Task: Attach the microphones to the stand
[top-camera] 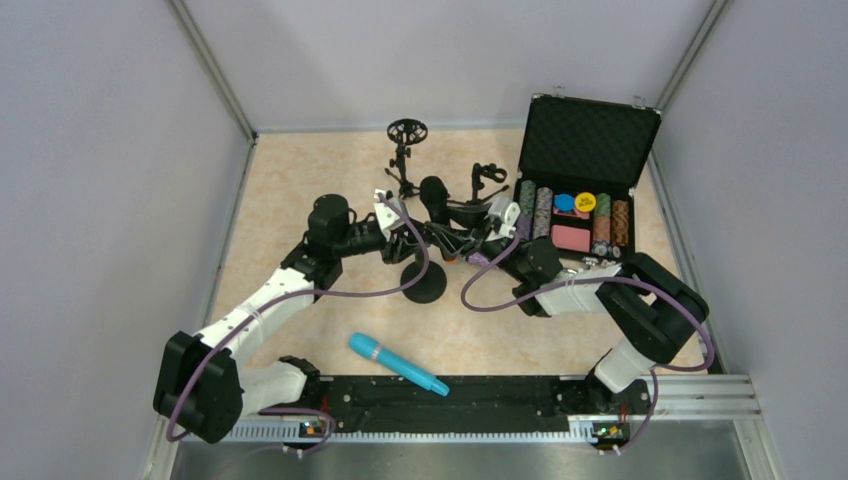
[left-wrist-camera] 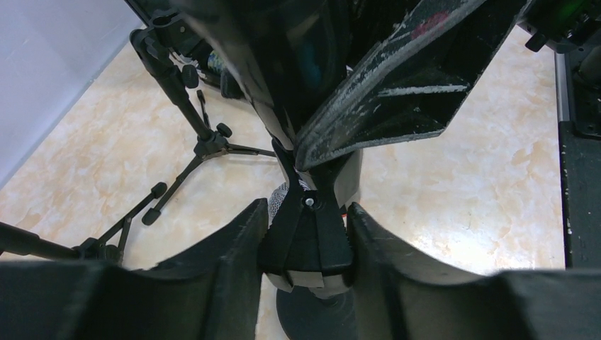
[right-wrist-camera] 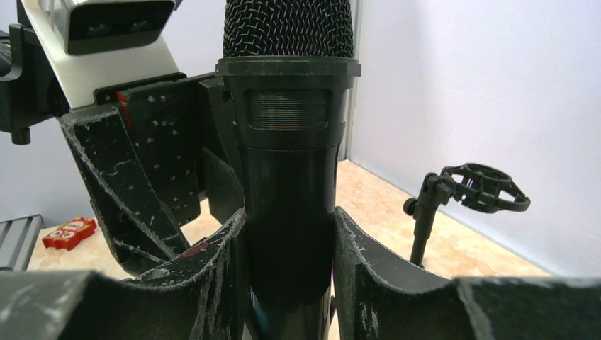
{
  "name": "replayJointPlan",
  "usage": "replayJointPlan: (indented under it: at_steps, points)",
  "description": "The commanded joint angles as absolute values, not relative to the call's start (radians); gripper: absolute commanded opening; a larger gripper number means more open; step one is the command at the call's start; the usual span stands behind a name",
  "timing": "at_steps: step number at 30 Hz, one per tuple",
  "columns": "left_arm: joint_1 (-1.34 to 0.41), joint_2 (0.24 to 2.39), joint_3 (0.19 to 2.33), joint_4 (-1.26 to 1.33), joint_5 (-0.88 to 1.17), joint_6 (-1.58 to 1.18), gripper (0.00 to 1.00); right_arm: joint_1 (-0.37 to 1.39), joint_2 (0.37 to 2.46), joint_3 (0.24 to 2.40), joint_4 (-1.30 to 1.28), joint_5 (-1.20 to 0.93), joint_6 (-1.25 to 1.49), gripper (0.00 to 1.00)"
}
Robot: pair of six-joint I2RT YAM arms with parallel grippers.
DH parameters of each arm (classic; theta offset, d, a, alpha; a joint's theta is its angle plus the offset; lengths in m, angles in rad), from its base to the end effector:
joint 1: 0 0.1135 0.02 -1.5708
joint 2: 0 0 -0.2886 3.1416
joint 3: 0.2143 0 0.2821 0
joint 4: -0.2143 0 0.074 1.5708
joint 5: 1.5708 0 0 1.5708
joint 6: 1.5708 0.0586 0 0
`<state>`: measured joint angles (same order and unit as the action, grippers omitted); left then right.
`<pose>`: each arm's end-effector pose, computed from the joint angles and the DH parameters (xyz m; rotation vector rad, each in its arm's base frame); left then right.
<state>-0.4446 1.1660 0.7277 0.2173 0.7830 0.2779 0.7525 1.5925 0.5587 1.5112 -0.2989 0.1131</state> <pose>0.2477 -0.1638 0.2908 1.1314 1.3981 -0.8163 0.2322 0.2411 0.2556 -0.6206 0.9850 0.9333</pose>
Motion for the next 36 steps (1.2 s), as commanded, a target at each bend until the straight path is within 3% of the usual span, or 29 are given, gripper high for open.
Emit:
replayJointPlan:
  at_steps: [1,4,7,24,36]
  points:
    - [-0.461,1.158,0.742,0.255,0.830,0.273,0.59,0.783,1.591,0.585,1.724,-0.295,0.122,0.02]
    - [-0.462,1.153,0.739,0.255,0.828,0.275,0.74,0.782,1.591,0.583,1.724,-0.292,0.123,0.11]
    - [-0.461,1.147,0.733,0.259,0.829,0.275,0.80,0.782,1.591,0.583,1.723,-0.289,0.124,0.23]
    - [-0.460,1.123,0.707,0.331,0.839,0.228,0.86,0.782,1.550,0.546,1.724,-0.275,0.117,0.76]
    - [-0.433,1.068,0.704,0.352,0.836,0.210,0.89,0.781,1.416,0.403,1.721,-0.175,0.099,0.94]
